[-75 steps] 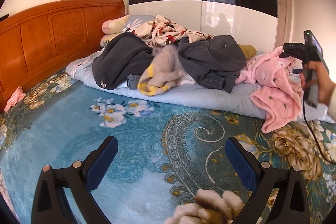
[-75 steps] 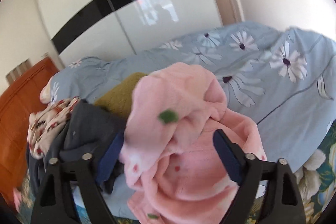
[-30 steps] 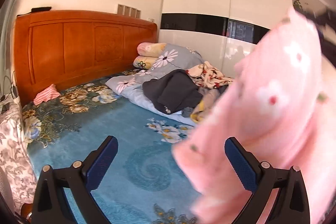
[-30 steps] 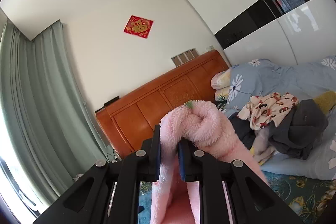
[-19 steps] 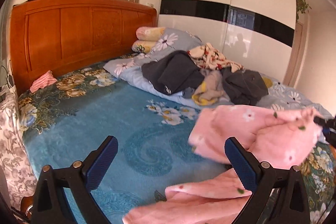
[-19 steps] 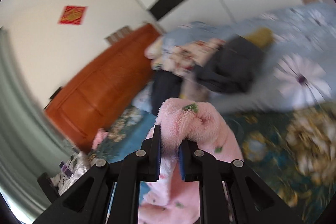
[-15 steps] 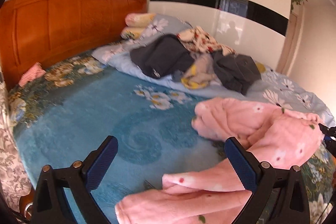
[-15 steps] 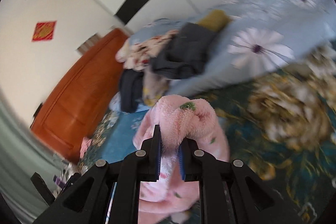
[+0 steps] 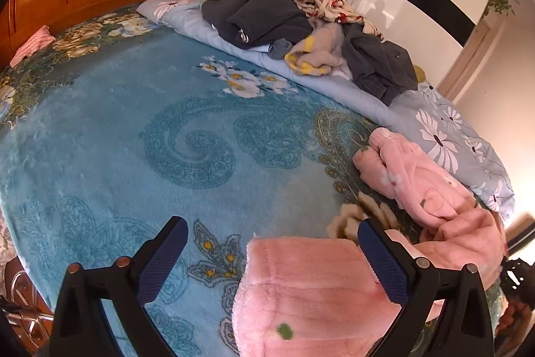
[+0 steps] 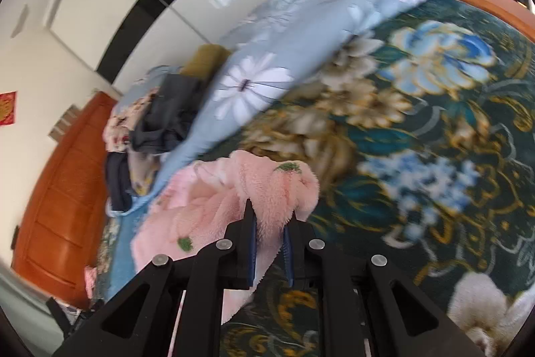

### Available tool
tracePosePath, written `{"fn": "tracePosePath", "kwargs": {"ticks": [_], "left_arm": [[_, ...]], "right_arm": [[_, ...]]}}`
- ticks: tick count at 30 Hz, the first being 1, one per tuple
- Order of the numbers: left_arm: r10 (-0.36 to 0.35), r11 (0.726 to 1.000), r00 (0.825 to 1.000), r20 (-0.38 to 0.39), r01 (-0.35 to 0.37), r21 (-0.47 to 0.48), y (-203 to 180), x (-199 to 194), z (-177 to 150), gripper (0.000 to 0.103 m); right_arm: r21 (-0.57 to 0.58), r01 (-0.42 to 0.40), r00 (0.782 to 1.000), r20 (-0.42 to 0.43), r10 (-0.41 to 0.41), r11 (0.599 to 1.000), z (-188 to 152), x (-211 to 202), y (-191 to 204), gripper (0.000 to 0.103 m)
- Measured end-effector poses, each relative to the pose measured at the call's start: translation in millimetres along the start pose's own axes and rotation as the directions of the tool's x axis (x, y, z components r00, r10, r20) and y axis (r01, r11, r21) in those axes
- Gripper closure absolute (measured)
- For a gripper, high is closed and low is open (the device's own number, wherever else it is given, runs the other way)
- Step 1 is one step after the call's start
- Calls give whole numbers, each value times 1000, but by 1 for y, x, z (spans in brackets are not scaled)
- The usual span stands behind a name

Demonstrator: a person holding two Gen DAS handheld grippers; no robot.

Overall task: Fold clothes
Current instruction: 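Carry the pink garment with the right tool and lay it on the blanket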

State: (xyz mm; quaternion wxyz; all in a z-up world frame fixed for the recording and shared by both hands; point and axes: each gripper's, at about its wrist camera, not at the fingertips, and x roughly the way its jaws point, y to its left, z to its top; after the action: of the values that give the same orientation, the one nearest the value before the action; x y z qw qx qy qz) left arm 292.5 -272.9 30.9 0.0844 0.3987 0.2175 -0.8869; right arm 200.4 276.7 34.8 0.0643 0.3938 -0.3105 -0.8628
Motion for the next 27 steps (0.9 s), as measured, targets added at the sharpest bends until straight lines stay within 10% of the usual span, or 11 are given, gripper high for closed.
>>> {"fn": "tracePosePath", "kwargs": {"ticks": [9, 16, 21, 27], "left_arm": [[-28, 998, 998, -58, 25, -61, 9, -4, -11, 1], [-68, 991, 993, -97, 56, -122, 14, 7, -17, 1], [-83, 982, 987, -141, 56, -180, 24, 19, -18, 1], [-101, 971, 979, -175, 58, -233, 35, 26, -21, 3]], "right_arm": [[-90, 105, 989, -90, -113, 990, -1, -7, -11, 80], [-366, 318, 948, 118, -295, 874, -10, -53, 60, 76], [-620, 109, 988, -16, -152, 777, -47, 13, 157, 66], [-721, -91, 965, -235, -119, 687, -91, 137, 267, 66]]}}
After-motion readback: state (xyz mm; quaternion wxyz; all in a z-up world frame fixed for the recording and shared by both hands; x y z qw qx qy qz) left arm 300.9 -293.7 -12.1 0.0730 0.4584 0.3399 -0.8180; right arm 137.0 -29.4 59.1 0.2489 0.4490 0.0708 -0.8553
